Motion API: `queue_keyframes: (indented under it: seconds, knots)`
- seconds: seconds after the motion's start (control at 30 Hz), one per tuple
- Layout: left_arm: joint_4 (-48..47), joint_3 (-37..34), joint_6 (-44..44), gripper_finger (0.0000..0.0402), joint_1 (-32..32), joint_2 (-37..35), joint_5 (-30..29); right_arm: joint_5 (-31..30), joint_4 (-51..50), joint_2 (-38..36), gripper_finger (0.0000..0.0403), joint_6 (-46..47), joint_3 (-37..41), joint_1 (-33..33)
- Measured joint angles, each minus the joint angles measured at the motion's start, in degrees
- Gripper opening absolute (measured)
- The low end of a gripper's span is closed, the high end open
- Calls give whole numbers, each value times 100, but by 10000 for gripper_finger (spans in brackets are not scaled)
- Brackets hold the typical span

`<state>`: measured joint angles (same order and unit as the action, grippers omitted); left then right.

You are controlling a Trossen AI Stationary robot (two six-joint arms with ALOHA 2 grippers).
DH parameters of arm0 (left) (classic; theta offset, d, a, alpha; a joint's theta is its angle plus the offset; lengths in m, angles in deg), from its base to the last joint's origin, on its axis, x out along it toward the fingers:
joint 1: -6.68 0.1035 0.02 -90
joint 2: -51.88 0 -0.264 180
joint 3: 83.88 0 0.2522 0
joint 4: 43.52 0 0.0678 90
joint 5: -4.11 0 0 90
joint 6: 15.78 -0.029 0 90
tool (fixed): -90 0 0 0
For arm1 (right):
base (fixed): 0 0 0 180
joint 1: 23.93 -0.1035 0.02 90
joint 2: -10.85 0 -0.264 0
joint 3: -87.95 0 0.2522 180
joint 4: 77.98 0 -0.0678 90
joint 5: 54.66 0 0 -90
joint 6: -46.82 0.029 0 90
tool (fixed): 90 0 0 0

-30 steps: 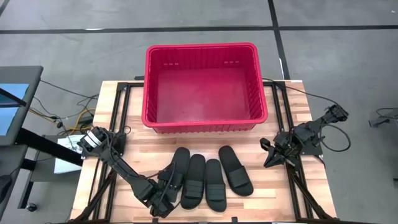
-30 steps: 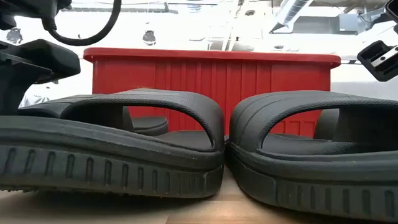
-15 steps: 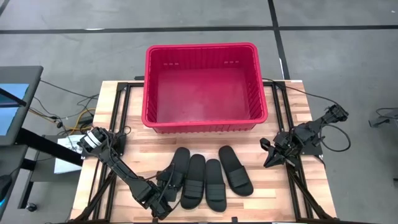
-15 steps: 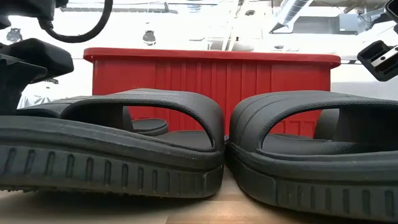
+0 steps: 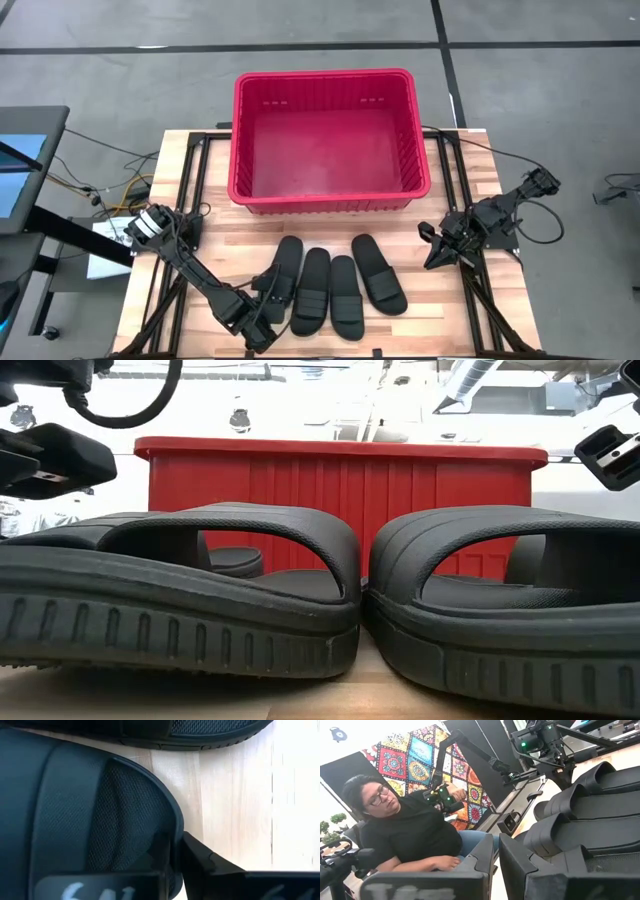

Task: Pick and place slides into bin
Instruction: Put the black slide into the red container

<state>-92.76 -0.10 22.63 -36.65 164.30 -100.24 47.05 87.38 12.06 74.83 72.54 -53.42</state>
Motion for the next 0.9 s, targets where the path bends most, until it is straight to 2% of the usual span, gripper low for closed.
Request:
queue_keyframes:
  seconds: [0.23, 0.53, 0.9]
  knots:
    - [-225, 176, 265, 5, -134, 20, -61, 0, 0, 0, 21, 0, 0, 0]
    - [-1165, 1126, 452, 2, -327, 65, -113, 0, 0, 0, 21, 0, 0, 0]
    - [-1827, 2063, 526, 0, -558, 46, -134, 0, 0, 0, 21, 0, 0, -2]
